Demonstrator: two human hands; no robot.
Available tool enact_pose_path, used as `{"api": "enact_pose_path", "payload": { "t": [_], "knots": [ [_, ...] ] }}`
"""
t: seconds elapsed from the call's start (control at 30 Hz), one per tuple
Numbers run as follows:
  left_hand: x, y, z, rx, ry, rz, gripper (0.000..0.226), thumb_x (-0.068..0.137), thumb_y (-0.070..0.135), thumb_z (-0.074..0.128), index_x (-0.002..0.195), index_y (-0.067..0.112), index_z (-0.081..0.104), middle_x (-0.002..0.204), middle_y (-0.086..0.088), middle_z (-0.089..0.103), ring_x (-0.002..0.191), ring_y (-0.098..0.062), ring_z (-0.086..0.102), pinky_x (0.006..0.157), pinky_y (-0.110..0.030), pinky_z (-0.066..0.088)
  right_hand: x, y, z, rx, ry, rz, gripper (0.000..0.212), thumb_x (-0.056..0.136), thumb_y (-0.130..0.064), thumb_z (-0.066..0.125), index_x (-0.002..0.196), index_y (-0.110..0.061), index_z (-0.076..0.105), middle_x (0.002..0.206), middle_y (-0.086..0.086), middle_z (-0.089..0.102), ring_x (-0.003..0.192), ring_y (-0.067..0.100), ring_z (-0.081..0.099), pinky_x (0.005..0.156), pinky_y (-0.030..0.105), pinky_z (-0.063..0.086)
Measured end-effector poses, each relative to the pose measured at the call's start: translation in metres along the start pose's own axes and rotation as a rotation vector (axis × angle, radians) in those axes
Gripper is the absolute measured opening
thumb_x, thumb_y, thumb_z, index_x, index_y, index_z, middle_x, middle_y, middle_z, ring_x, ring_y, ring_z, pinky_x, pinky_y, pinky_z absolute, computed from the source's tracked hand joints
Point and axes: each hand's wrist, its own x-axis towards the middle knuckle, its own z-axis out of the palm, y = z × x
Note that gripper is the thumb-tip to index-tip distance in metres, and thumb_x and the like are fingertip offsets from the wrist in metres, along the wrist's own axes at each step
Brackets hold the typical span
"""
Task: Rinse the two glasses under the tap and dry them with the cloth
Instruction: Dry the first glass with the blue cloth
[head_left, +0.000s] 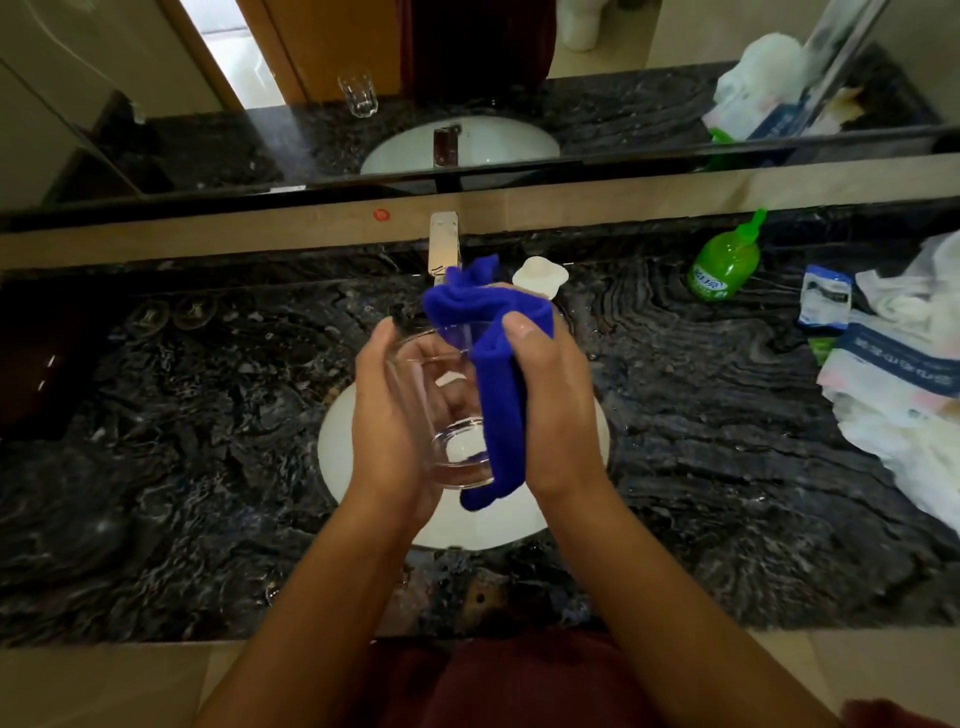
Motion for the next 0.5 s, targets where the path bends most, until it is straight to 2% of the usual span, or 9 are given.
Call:
{"api": "enact_pose_path", "payload": {
  "t": [0.07,0.1,0.2,0.27,0.33,0.4,0.5],
  "knots": [
    [0.001,0.001,-0.001,0.024,0.008,-0.069,0.062,0.098,0.070,0.037,0.086,0.028,0.081,0.094,-0.003,0.080,0.083,-0.019,0.077,0.066,-0.034,0.061,0.000,0.000,0.000,-0.010,-0.020,-0.039,0.026,0.100,-0.040,0.050,0.116,-0.032,0.069,0.097,-0.014,0.074,0.086,0.007,0.069,0.079,0.019,0.055],
    [0.003,0.001,-0.001,0.047,0.022,-0.079,0.059,0.097,0.070,0.040,0.085,0.031,0.083,0.095,-0.002,0.081,0.086,-0.018,0.078,0.068,-0.035,0.061,0.000,0.000,0.001,-0.021,-0.012,-0.059,0.027,0.101,-0.040,0.050,0.115,-0.026,0.069,0.100,-0.013,0.074,0.089,0.010,0.069,0.081,0.022,0.055],
    [0.009,0.002,0.001,0.064,0.049,-0.090,0.042,0.096,0.049,0.057,0.067,0.030,0.080,0.074,0.003,0.077,0.067,-0.010,0.074,0.061,-0.029,0.057,-0.004,0.004,0.003,-0.048,0.040,-0.104,0.023,0.099,-0.043,0.052,0.093,-0.026,0.066,0.085,-0.008,0.066,0.079,0.014,0.062,0.078,0.031,0.051],
    [0.012,0.000,0.002,0.013,0.020,-0.151,0.046,0.094,0.038,0.060,0.053,0.025,0.077,0.058,0.005,0.069,0.050,-0.008,0.067,0.048,-0.021,0.052,-0.004,0.004,0.003,-0.067,0.069,-0.144,0.025,0.099,-0.044,0.052,0.080,-0.033,0.063,0.078,-0.013,0.059,0.074,0.012,0.057,0.076,0.031,0.046],
    [0.014,-0.005,0.000,0.015,-0.004,-0.159,0.055,0.098,0.034,0.056,0.045,0.025,0.072,0.051,0.006,0.065,0.045,-0.008,0.062,0.043,-0.018,0.050,-0.002,0.002,0.002,-0.074,0.059,-0.179,0.032,0.100,-0.042,0.051,0.073,-0.028,0.059,0.070,-0.015,0.055,0.069,0.011,0.053,0.073,0.030,0.044],
    [0.016,-0.008,0.001,0.031,-0.011,-0.147,0.050,0.094,0.039,0.058,0.048,0.026,0.073,0.055,0.005,0.066,0.052,-0.010,0.064,0.048,-0.019,0.053,0.001,0.000,0.000,-0.081,0.031,-0.226,0.040,0.101,-0.040,0.052,0.066,-0.020,0.053,0.064,-0.016,0.050,0.062,0.008,0.050,0.067,0.026,0.042],
    [0.015,-0.010,0.000,-0.074,-0.053,-0.208,0.046,0.098,0.052,0.055,0.075,0.024,0.084,0.081,0.000,0.078,0.074,-0.012,0.075,0.067,-0.029,0.062,0.008,-0.003,-0.006,-0.108,0.038,-0.296,0.049,0.102,-0.041,0.054,0.061,-0.013,0.051,0.060,-0.017,0.047,0.056,0.005,0.048,0.063,0.021,0.041]
  ]
}}
